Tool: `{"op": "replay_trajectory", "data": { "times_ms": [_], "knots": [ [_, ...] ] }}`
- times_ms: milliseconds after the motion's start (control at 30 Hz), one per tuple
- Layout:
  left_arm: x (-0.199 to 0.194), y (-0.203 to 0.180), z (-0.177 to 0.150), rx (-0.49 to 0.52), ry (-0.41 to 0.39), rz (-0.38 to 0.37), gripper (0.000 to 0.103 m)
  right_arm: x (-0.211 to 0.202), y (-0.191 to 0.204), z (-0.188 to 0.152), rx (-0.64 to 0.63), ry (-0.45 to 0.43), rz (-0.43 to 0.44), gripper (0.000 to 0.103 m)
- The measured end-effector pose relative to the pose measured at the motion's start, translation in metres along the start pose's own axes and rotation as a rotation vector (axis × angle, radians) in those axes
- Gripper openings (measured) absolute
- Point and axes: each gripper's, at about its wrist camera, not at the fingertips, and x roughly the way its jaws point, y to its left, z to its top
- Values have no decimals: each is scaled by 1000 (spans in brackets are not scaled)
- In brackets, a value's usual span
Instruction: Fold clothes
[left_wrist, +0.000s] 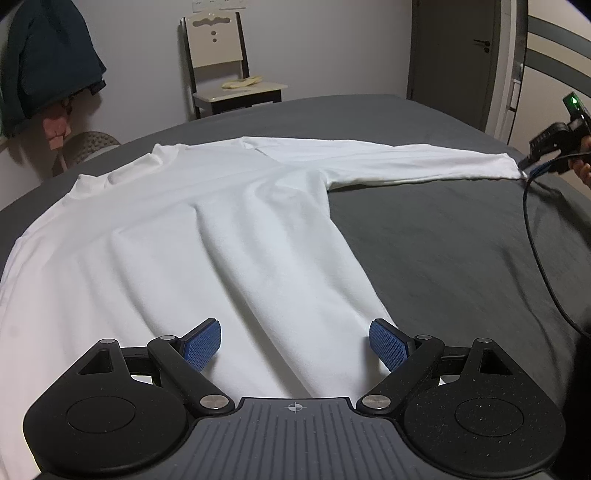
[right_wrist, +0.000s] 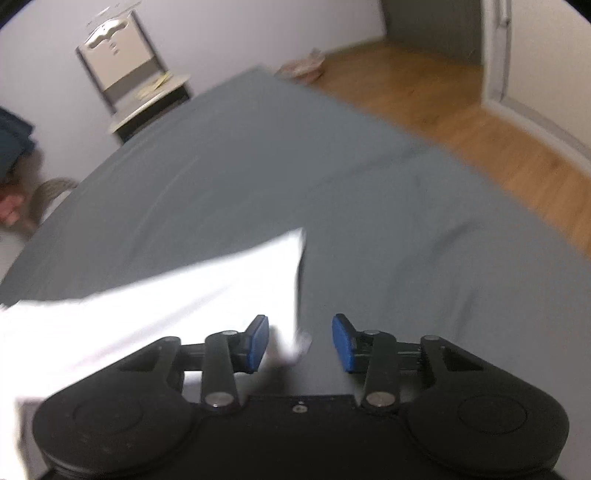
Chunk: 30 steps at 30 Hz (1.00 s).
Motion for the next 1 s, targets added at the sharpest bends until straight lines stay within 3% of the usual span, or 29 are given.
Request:
{"op": "replay_trajectory", "data": {
  "times_ms": [67, 200, 333, 433, 567, 633, 667, 700, 733, 767, 800, 900, 1000],
  "knots": [
    [-2, 0, -1, -1, -2, 0, 88, 0, 6, -6, 8, 2, 4, 32],
    [-6, 0, -2, -3, -2, 2, 88, 4, 16, -3, 30, -25, -26, 9],
    [-17, 0, -4, -10, -11, -17, 88, 0, 23, 5, 45, -42, -83, 8],
    [-27, -2, -5, -12, -32, -86, 88, -9, 15, 11, 82, -58, -169, 8],
    [-35, -13, -6, 43, -43, -172, 88, 10, 22, 5, 52, -66, -240, 8],
    [-40, -19, -6, 81, -48, -207, 88, 21, 31, -1, 44, -61, -271, 15],
    [-44, -20, -7, 94, -45, -215, 88, 20, 36, -4, 27, -62, -286, 25],
    [-48, -22, -7, 106, -42, -222, 88, 19, 42, -7, 11, -64, -301, 47],
    [-52, -23, -8, 118, -39, -230, 88, 17, 48, -10, -8, -67, -315, 54],
    [-58, -25, -10, 147, -40, -241, 88, 10, 57, -14, -32, -74, -324, 55],
    [-63, -27, -12, 178, -41, -253, 88, 4, 66, -18, -55, -72, -320, 52],
    [-80, -32, -18, 270, -44, -288, 88, -22, 101, -36, -122, 1, -198, 49],
    [-96, -37, -24, 361, -47, -323, 90, -49, 147, -68, -183, 120, 37, 49]
  ]
}}
